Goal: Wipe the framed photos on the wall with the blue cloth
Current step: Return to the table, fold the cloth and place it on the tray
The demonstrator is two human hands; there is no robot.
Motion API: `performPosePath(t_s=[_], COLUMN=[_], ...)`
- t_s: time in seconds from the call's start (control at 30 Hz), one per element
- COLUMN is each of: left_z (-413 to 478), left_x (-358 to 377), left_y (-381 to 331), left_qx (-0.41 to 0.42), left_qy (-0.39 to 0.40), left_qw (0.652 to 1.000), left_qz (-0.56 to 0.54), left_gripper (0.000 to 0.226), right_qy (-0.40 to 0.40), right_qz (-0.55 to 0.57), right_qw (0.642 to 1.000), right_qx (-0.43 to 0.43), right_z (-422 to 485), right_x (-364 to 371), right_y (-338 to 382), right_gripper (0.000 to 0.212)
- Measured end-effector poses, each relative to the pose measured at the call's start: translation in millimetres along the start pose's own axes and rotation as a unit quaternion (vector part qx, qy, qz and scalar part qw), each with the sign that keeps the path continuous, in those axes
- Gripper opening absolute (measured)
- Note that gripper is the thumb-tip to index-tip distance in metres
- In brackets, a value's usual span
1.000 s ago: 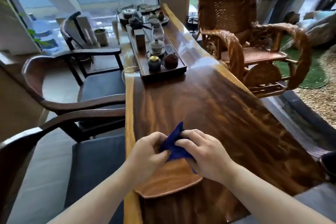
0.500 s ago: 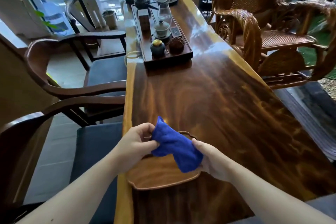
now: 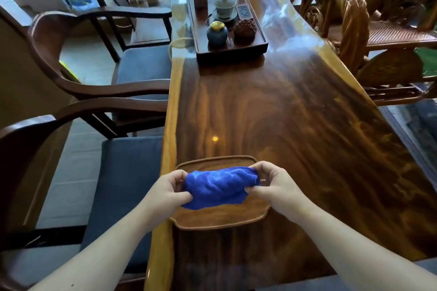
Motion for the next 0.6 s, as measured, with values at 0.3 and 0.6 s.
performPosePath(t_s=[0.3, 0.6], left_z=[-3.0, 41.5], left_x=[1.2, 11.3], left_y=[17.8, 34.3], left_qx=[-0.022, -0.037], left_qy=[-0.006, -0.105], left_qw=[0.996, 0.992], left_qz=[-0.088, 0.058], left_gripper=[0.029, 0.035], right_qy=[-0.011, -0.038], right_qz=[0.03, -0.248], right_qw=[0.999, 0.968], right_qx=[0.03, 0.005], right_z=[0.4, 48.2], right_x=[4.7, 9.1], right_y=[-10.0, -32.5], right_gripper=[0.031, 0.049])
Point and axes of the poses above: each hand's wrist, its own z-axis towards the middle knuckle, its own x-axis out of the palm, y = z × x, the point moved 2 cm from there along z, towards the middle knuckle, and after that the axes turned 5 degrees about -x, right-handed, at the moved point
